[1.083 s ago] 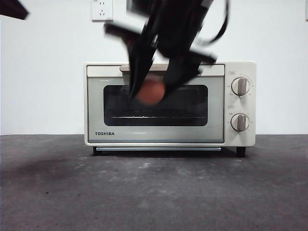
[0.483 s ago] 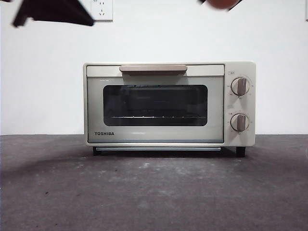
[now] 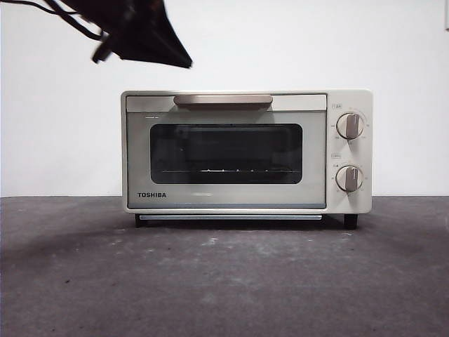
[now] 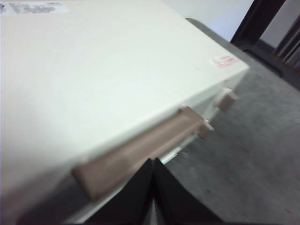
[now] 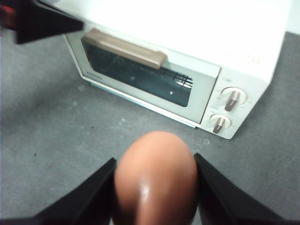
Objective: Eggoven
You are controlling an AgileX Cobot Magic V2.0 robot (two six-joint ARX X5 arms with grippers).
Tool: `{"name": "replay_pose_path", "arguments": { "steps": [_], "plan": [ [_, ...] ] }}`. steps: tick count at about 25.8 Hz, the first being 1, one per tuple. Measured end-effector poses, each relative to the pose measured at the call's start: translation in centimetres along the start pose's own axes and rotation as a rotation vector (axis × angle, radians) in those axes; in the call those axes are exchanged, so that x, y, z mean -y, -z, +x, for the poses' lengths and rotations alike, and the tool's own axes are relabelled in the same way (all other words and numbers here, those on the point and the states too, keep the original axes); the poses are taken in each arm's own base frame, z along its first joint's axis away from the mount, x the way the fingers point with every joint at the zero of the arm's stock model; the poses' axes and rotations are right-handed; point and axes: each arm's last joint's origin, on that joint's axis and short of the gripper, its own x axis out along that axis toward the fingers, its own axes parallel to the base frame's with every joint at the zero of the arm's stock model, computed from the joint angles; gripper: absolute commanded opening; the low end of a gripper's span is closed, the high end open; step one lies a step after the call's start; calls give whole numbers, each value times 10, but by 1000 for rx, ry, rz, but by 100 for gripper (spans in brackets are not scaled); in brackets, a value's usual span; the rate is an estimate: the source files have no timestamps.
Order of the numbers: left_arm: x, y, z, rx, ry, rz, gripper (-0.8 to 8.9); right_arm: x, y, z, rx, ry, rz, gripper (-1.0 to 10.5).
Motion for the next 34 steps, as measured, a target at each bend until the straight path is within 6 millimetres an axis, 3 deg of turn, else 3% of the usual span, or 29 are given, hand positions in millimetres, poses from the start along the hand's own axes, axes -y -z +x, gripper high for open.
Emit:
{"name": "replay_pose_path", "arguments": {
  "steps": [8, 15, 28, 34],
  "plan": [
    [-4, 4, 33, -46, -42, 44, 7, 14, 9, -34, 72, -20, 25, 3],
    [-5, 6, 41, -30, -88, 78, 7, 23, 15, -55, 126, -35, 44, 3],
    [1, 8, 52, -42, -63, 94, 7, 27, 21, -62, 118, -33, 41, 3],
    [25, 12, 58, -99, -12, 106, 7, 27, 21, -62, 118, -33, 41, 3]
  ]
}}
